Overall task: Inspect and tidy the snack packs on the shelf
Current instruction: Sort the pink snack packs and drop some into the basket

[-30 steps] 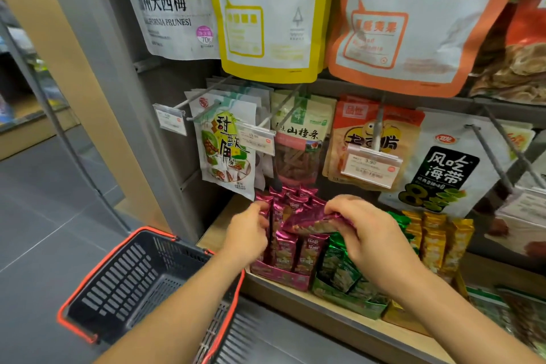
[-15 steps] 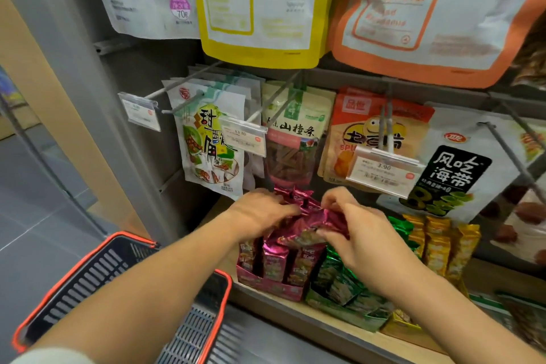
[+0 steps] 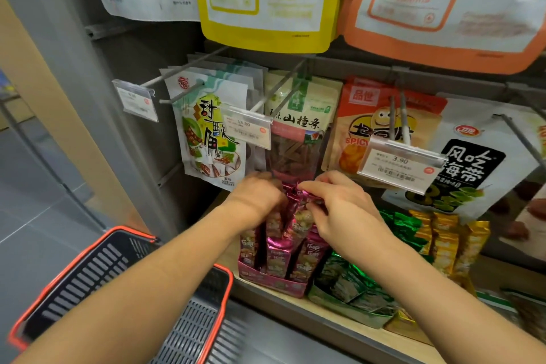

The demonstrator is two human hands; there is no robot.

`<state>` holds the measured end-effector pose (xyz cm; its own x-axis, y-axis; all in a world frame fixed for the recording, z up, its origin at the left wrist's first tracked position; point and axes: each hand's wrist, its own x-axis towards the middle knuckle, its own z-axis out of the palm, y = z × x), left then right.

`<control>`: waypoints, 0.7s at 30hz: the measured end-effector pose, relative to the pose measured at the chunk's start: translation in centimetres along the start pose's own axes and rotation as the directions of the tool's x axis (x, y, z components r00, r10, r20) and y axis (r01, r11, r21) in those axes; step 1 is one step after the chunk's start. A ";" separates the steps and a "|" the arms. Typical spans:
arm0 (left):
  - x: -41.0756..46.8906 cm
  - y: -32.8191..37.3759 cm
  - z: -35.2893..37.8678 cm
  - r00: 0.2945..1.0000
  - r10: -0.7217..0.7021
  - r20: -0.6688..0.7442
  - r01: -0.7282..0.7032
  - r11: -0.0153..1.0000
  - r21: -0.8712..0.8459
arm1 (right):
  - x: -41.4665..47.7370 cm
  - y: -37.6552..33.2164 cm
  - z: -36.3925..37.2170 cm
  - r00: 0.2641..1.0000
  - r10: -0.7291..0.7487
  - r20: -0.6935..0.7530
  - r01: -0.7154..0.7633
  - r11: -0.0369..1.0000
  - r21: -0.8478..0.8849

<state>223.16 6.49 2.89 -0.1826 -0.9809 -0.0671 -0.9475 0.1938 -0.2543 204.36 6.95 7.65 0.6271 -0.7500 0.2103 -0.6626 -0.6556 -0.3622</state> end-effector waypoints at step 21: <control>-14.5 -3.9 0.6 0.537 -0.756 -0.374 0.165 0.529 -0.833 | 3.0 0.8 7.6 0.968 0.246 -0.053 -0.248 0.968 -0.034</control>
<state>229.64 19.94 4.26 0.5205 -0.6797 0.5169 -0.7495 -0.0735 0.6579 208.84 4.80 1.11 0.4224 -0.8917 0.1626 -0.8107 -0.4519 -0.3723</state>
